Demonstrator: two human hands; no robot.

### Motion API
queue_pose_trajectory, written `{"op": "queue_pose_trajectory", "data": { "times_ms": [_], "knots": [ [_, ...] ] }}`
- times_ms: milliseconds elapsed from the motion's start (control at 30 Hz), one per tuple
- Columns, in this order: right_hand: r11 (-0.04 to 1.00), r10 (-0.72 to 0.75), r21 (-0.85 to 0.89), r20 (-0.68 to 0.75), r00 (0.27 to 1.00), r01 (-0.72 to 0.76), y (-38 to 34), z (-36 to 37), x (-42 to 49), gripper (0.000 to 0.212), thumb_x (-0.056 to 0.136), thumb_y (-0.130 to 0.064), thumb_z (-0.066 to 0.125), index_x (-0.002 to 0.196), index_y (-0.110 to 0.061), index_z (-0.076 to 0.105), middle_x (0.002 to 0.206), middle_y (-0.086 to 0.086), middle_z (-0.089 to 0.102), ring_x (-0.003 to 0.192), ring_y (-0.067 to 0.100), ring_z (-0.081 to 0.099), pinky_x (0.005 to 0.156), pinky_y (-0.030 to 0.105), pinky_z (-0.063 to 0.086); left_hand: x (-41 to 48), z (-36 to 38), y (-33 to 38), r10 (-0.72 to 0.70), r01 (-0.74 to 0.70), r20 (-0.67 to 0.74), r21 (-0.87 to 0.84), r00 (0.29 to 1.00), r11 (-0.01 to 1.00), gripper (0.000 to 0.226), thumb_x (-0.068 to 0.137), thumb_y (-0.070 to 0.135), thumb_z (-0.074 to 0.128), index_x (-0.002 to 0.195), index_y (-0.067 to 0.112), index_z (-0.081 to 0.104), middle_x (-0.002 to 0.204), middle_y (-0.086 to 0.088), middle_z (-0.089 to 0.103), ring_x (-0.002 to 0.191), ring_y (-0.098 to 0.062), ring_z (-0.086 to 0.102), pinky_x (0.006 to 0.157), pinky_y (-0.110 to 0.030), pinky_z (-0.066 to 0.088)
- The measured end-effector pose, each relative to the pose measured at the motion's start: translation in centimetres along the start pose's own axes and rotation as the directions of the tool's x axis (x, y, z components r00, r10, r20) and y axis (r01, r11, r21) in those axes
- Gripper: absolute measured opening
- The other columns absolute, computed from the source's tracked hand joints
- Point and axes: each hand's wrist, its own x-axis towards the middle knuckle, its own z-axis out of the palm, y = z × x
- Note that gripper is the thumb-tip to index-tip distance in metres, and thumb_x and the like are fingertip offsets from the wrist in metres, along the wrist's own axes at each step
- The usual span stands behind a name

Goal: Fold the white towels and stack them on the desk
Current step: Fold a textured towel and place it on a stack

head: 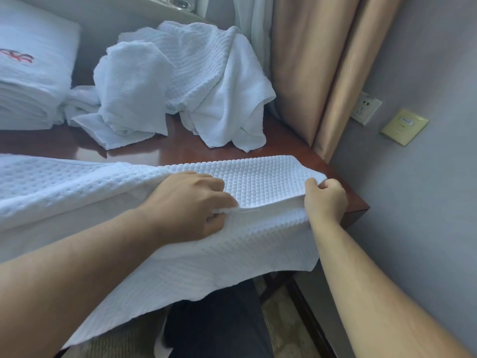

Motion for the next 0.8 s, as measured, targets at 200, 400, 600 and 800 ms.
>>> {"op": "queue_pose_trajectory", "data": {
  "times_ms": [200,400,600,800],
  "knots": [
    [0.989,-0.08,0.118,-0.065,0.995,0.088,0.9,-0.2,-0.8,0.017,0.082,-0.012,0.058,0.075,-0.017,0.044,0.072,-0.006,0.05,0.061,0.008,0.045,0.048,0.012,0.035,-0.3,0.0,-0.2,0.0,0.0,0.013,-0.037,1.0,0.999,0.009,0.079,0.036,0.067,0.077,0.032,0.076,0.06,0.006,0.053,0.05,-0.02,0.049,0.044,-0.028,0.042],
    [0.994,-0.113,0.0,0.063,0.992,0.113,0.6,-0.8,-1.0,0.019,0.08,-0.005,0.061,0.093,-0.015,0.051,0.1,0.002,0.055,0.097,0.024,0.053,0.069,0.023,0.041,-0.2,0.1,-0.3,0.008,-0.007,0.016,-0.043,1.0,0.999,0.003,0.075,0.035,0.072,0.076,0.033,0.075,0.061,0.008,0.056,0.052,-0.018,0.052,0.046,-0.027,0.043],
    [0.809,-0.497,-0.224,0.235,0.835,0.544,-5.2,-0.2,-1.0,0.029,0.087,-0.018,0.063,0.115,-0.024,0.069,0.125,0.0,0.061,0.118,0.023,0.052,0.096,0.032,0.04,-0.3,0.0,-0.3,-0.004,0.005,0.033,-0.044,0.999,0.999,0.01,0.077,0.039,0.067,0.077,0.033,0.075,0.062,0.009,0.058,0.054,-0.016,0.053,0.047,-0.029,0.046],
    [0.761,-0.446,-0.06,0.674,0.589,0.645,-6.4,5.4,-5.6,0.037,0.102,-0.034,0.042,0.133,-0.023,0.058,0.14,-0.011,0.055,0.133,0.013,0.045,0.106,0.031,0.03,-1.0,-0.9,-0.5,-0.032,0.024,0.052,0.149,0.998,0.989,0.021,0.089,0.037,0.064,0.102,0.024,0.073,0.077,0.004,0.063,0.073,-0.024,0.061,0.069,-0.039,0.05]
  ]
}}
